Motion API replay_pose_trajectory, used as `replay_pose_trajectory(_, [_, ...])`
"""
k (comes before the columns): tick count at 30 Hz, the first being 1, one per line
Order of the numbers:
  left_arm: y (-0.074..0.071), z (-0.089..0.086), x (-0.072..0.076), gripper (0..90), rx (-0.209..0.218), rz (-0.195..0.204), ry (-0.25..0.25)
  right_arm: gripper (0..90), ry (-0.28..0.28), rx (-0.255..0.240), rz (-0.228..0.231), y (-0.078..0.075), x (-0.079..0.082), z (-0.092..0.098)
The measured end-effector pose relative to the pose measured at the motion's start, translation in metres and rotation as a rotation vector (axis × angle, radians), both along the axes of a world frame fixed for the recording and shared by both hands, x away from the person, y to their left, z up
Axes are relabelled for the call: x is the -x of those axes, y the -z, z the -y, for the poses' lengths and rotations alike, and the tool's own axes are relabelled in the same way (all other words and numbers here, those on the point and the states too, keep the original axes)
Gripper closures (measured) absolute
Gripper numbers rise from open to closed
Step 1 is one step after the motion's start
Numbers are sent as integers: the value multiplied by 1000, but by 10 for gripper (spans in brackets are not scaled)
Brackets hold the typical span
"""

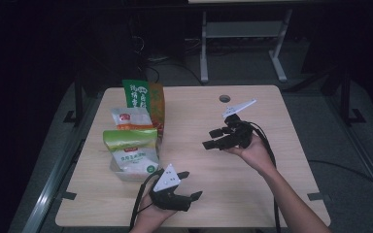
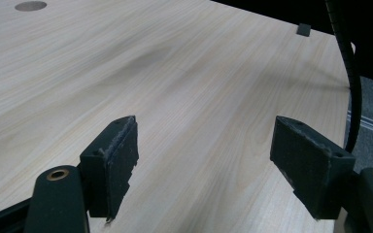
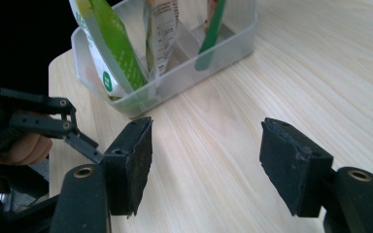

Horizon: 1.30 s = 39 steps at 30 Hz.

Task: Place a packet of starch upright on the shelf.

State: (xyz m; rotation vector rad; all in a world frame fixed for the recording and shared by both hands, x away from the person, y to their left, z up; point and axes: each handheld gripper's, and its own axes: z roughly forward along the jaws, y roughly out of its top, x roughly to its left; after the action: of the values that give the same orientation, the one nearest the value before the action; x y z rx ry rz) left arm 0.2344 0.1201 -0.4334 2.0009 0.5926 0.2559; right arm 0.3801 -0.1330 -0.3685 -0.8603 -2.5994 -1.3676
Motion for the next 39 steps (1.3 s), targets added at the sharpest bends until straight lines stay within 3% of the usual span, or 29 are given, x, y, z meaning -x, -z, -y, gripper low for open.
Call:
replay_pose_trajectory(5, [-1,-1,0,249,0,-14,-8,344,27,1,-10,3,4,14])
replay_pose_trajectory(9, [-1,-2,-1,249,-10,2,-4,338,47,8,-17,5,7,24])
replay_pose_trajectory(18, [-2,-3,-2,247,-12,-2,-10,330,80,18,-26,13,15,46])
replay_pose_trajectory(39, [-2,-5,-3,245,7,-3,-29,317,143,16,-47,29,34,82])
